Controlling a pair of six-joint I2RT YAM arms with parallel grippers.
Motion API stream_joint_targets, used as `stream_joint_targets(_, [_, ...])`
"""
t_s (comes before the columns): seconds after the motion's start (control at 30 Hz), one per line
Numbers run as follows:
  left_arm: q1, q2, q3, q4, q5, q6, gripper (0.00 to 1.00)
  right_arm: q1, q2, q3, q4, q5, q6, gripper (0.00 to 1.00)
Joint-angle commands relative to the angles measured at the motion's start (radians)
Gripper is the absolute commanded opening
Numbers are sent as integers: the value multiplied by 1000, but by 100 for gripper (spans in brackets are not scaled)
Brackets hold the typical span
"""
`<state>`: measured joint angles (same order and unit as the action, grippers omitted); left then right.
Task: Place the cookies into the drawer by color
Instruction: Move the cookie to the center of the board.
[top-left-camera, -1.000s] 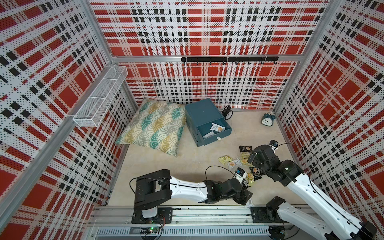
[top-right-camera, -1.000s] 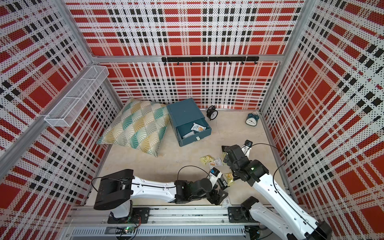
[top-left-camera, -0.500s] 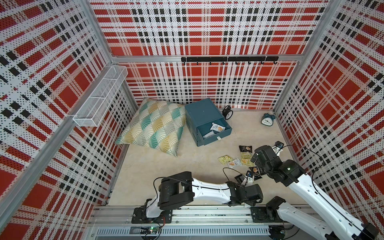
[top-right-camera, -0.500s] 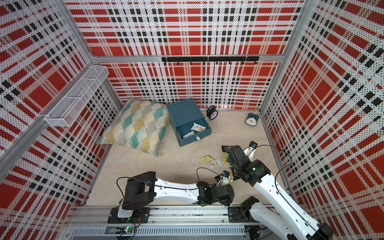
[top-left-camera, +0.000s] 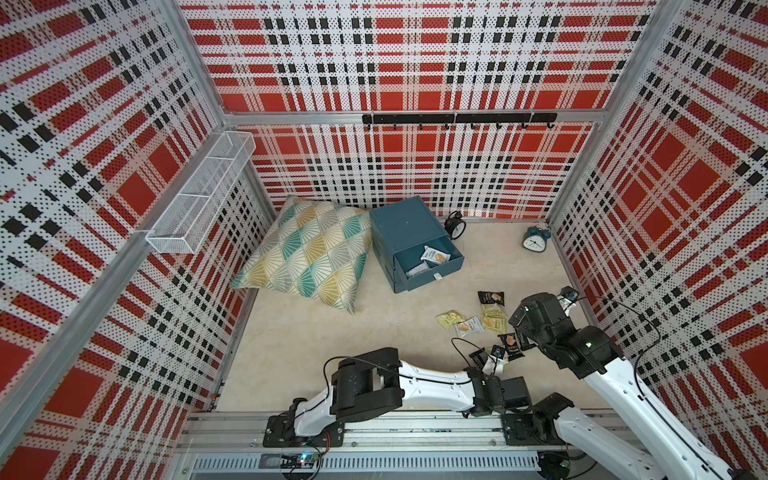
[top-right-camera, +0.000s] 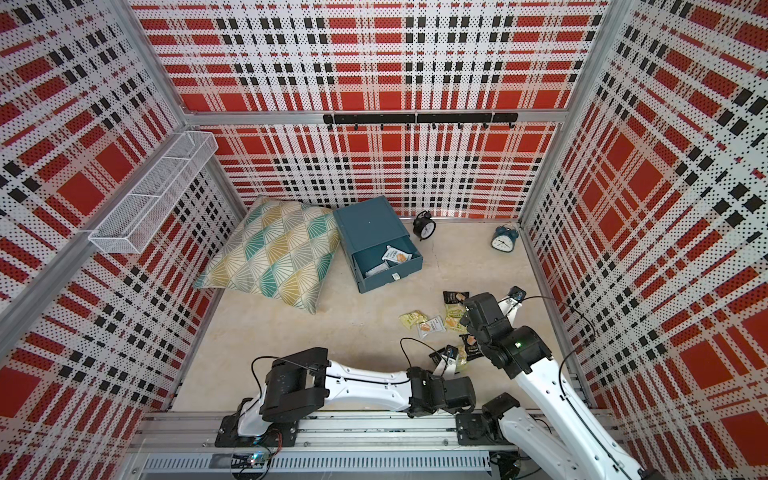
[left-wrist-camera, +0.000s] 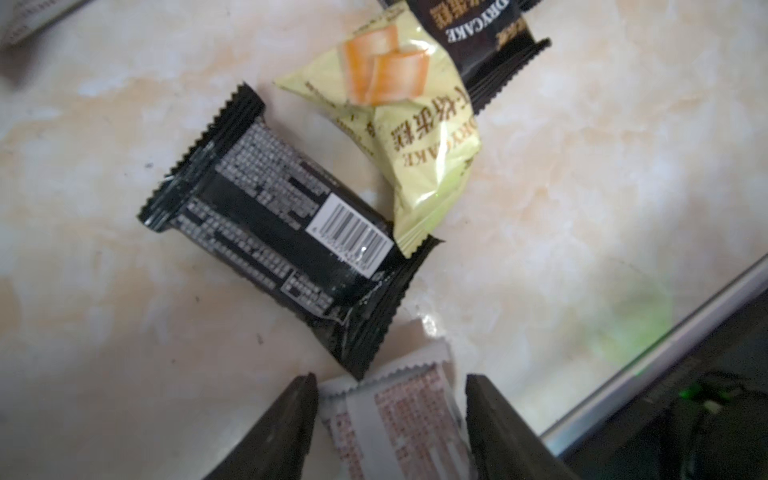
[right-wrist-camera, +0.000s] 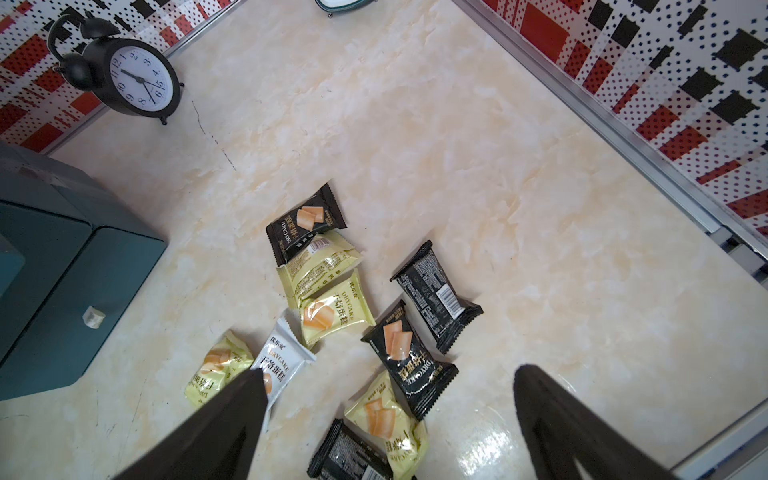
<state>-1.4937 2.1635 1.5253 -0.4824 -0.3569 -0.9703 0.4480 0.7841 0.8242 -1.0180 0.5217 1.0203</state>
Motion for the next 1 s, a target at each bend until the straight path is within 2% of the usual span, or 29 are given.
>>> stream_joint_targets(0.0, [4, 11, -41, -63, -31, -20, 55, -8, -14, -12, 18, -18, -22, 100])
stream_joint_targets(0.27, [68, -51, -182, -35, -66, 3, 55, -9, -14, -22, 36, -54, -32, 100])
stream_joint_targets(0.63, [176, -253, -387, 36, -105, 130, 55, -8, -10, -18, 54, -103, -48, 100])
stream_joint_targets(0.77, [165, -319, -387, 34, -85, 153, 66, -9, -14, -19, 70, -140, -87, 100])
stream_joint_targets(0.97, [158, -394, -409, 34, -47, 115, 93, -8, -101, -79, 181, -309, -245, 100])
